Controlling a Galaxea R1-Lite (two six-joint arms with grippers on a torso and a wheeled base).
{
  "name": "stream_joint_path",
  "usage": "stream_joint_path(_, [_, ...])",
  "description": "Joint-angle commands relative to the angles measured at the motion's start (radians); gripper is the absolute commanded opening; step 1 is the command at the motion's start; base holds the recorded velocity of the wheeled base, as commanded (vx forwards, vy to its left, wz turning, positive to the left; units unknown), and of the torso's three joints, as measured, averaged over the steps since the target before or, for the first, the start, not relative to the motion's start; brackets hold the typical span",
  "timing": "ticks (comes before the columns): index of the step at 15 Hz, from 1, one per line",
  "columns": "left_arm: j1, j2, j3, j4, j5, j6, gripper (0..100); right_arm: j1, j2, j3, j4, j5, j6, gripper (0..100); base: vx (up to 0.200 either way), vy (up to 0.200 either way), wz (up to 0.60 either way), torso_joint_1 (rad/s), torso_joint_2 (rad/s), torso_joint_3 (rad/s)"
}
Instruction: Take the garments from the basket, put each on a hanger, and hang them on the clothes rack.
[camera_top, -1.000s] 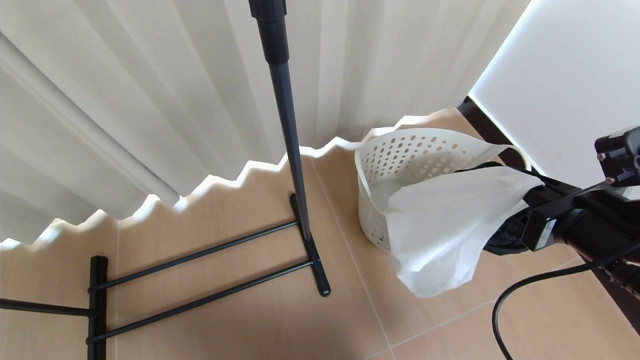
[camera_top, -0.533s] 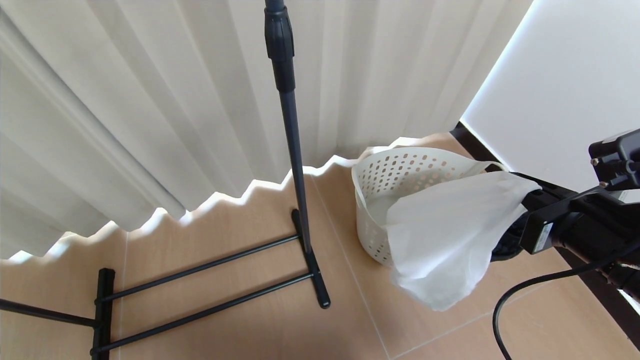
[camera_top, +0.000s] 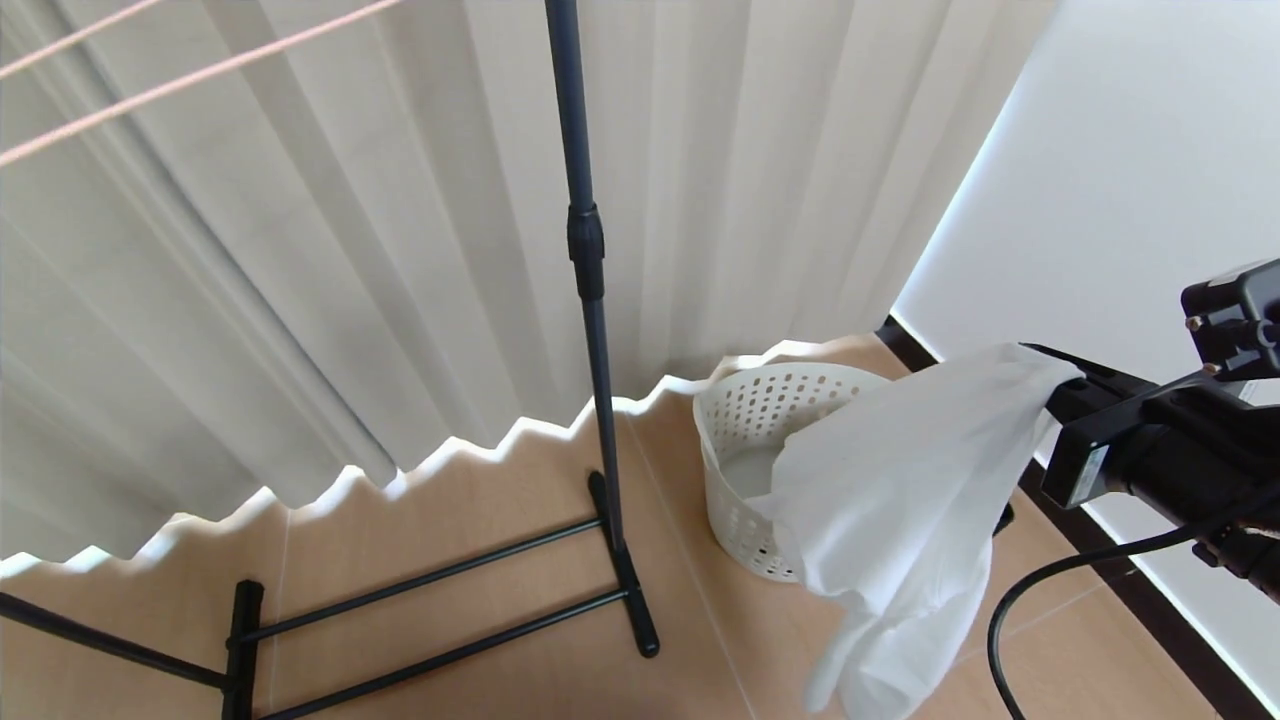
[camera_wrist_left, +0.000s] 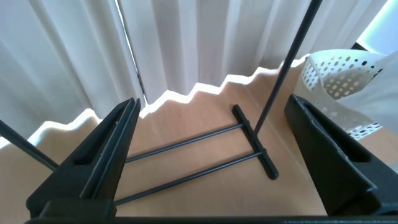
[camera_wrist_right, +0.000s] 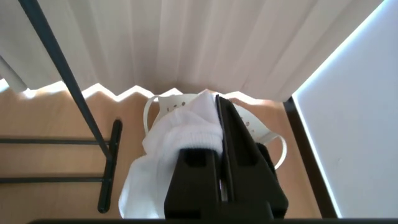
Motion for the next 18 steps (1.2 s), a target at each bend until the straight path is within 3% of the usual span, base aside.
stream_joint_path(1, [0.0,0.001,0.0,0.0,0.0,0.0,100,0.0,0.003,0.001,-0.001,0.0,-0.001,0,0.0,0.0,0.0,0.115,-0.46,-0.168])
stream_joint_path(18, [0.0,0.001,0.0,0.0,0.0,0.002,100,0.0,0.003,0.015,-0.001,0.0,-0.001,0,0.0,0.0,0.0,0.173,-0.51,-0.146])
